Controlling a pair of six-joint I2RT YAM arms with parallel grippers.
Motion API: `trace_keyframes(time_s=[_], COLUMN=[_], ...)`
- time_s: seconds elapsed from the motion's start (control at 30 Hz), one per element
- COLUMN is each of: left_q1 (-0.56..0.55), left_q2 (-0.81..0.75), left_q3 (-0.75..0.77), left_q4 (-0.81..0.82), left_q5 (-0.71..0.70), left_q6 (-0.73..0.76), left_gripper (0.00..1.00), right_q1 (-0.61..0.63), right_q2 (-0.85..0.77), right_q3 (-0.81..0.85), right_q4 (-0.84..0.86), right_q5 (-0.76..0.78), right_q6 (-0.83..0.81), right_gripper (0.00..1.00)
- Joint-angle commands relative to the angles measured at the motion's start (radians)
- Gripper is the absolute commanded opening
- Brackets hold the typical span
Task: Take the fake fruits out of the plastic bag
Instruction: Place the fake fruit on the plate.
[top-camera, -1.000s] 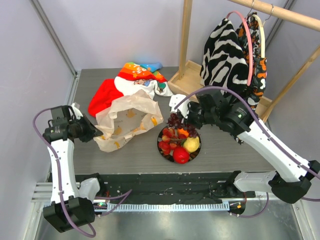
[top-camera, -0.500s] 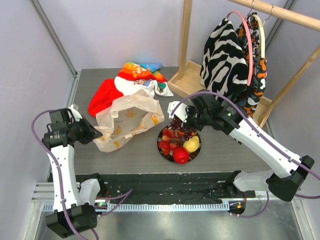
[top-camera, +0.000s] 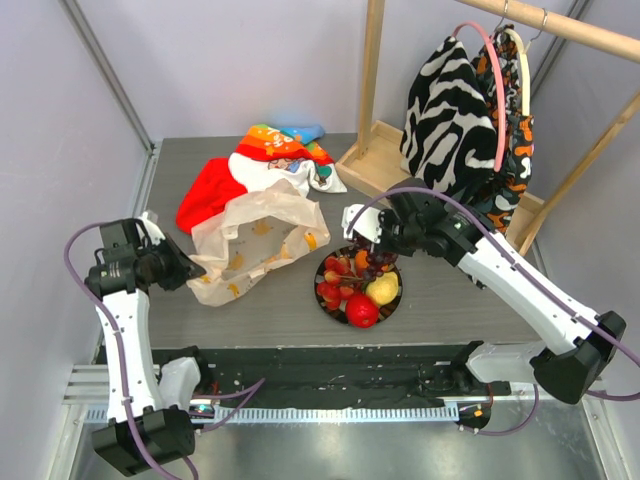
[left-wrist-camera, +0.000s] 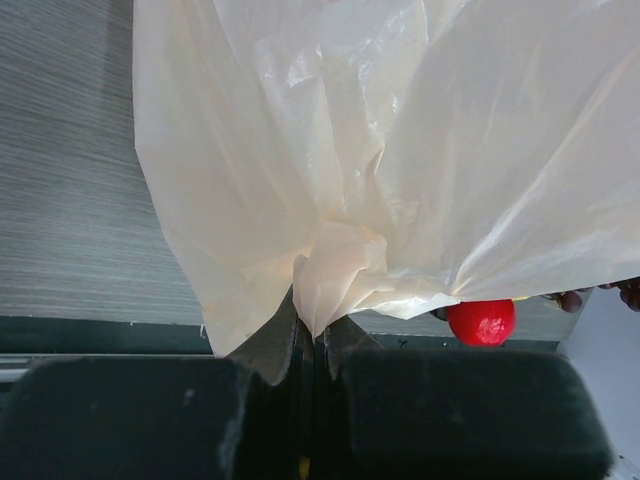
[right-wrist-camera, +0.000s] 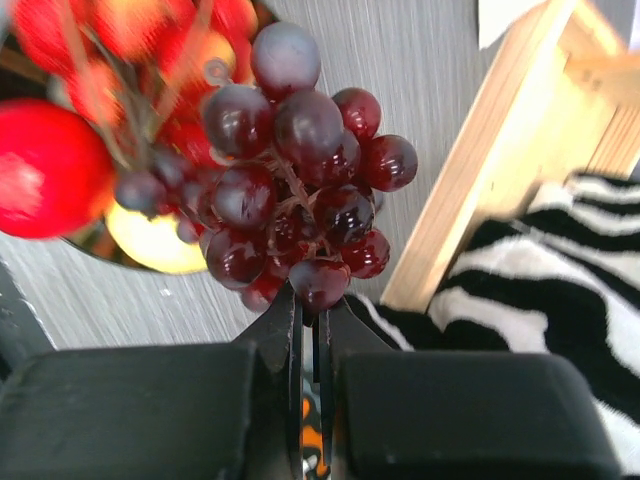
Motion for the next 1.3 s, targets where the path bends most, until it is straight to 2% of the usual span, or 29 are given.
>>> trace_keyframes(time_s=[0.0, 0.4, 0.47, 0.7, 1.13, 1.2, 1.27], left_q1=[0.01, 0.021, 0.023, 0.021, 0.029, 0.032, 0.03], left_q2=[-0.029, -0.046, -0.043, -0.046, -0.05, -0.049, -0.047], left_q3=[-0.014, -0.043, -0.045, -0.046, -0.059, -0.06, -0.057], left_q4=[-0.008, 0.018, 0.021, 0.019, 0.022, 0.026, 0.026], left_q5=[0.022, 0.061, 0.061, 0.062, 0.065, 0.068, 0.072], left_q6=[0.013, -0.005, -0.007, -0.01, -0.015, -0.019, -0.021], left_gripper=[0.0, 0.0, 0.0, 0.0, 0.0, 0.0, 0.0], right_q1=[-0.047, -0.05, -0.047, -0.013, 0.111, 0.115, 0.117], right_q2=[0.011, 0.041, 0.045, 0.056, 0.062, 0.057, 0.053], right_q3=[-0.017, 0.018, 0.02, 0.023, -0.081, -0.101, -0.114], right_q4=[0.052, 0.052, 0.043, 0.006, 0.032, 0.023, 0.029], right_q5=[0.061, 0.033, -0.035, -0.127, -0.095, -0.088, -0.068], right_q6=[-0.043, -0.101, -0.086, -0.05, -0.052, -0.063, -0.064], right_gripper=[0.01, 0.01, 0.01, 0.01, 0.02, 0.05, 0.24])
